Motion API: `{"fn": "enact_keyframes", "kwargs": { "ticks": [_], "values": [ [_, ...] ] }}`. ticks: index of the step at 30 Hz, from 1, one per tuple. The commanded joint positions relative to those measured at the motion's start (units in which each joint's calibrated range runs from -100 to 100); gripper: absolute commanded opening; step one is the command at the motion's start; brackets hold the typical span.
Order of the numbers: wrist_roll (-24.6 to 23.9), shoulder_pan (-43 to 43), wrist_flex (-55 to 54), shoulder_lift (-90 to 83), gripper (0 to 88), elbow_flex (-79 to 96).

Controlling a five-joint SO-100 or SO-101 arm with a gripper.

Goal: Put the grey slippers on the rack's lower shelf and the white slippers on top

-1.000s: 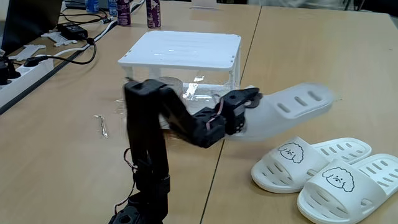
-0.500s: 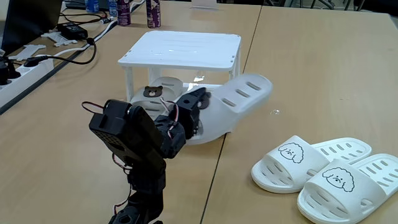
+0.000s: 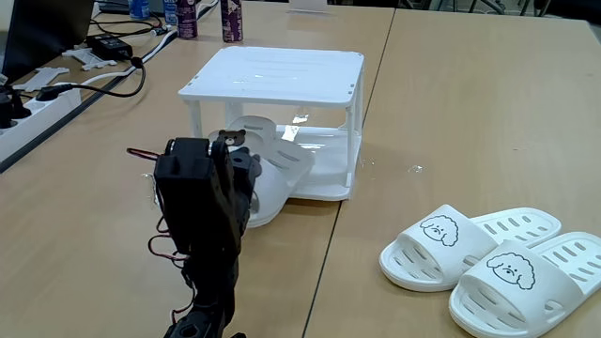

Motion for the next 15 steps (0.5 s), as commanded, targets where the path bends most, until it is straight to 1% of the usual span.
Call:
{"fn": "enact_keyframes", "kwargs": {
  "ticks": [1, 11, 13, 15],
  "values": [
    [0.4, 0.1, -0.1, 1.4, 0.7, -8.9],
    [0.4, 3.7, 0.0, 32.4, 0.7, -45.7],
    [0.4, 5.9, 4.3, 38.1, 0.7, -54.2],
    [0.4, 7.5, 11.3, 42.5, 0.7, -64.5]
  ]
}}
